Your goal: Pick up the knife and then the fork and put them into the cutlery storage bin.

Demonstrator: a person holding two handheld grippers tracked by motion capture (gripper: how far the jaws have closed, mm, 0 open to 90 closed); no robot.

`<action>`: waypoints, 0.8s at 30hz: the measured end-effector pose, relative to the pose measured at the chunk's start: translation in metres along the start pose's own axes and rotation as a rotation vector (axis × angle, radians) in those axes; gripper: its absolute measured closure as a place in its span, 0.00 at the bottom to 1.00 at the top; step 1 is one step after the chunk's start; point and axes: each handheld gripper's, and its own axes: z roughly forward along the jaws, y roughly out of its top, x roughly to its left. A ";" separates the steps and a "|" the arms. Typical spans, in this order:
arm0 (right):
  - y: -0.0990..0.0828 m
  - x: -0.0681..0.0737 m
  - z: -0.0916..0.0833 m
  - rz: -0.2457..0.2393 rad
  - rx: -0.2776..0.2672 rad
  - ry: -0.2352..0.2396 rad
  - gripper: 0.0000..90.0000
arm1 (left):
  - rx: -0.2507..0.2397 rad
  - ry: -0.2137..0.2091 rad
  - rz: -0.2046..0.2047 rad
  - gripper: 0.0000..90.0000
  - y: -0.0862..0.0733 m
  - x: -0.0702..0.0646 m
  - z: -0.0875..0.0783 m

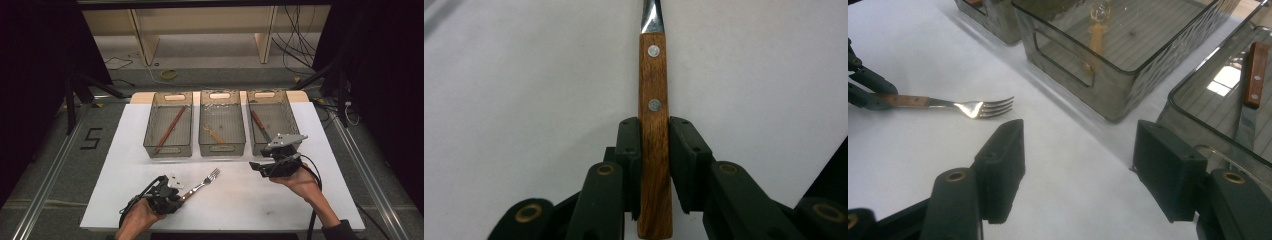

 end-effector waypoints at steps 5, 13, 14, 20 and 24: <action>0.001 0.003 0.001 -0.008 0.002 0.011 0.42 | -0.018 -0.005 0.018 0.84 0.000 -0.001 -0.003; 0.005 0.018 0.007 -0.057 0.000 0.064 0.42 | -0.027 -0.021 0.056 0.84 0.004 -0.006 -0.006; 0.006 0.022 0.007 -0.070 0.000 0.074 0.42 | -0.031 -0.017 0.060 0.84 0.005 -0.008 -0.007; 0.015 0.051 0.021 -0.180 0.018 0.160 0.42 | -0.038 -0.030 0.120 0.84 0.016 -0.018 -0.009; 0.016 0.073 0.032 -0.259 0.049 0.224 0.42 | -0.052 -0.043 0.158 0.84 0.025 -0.027 -0.010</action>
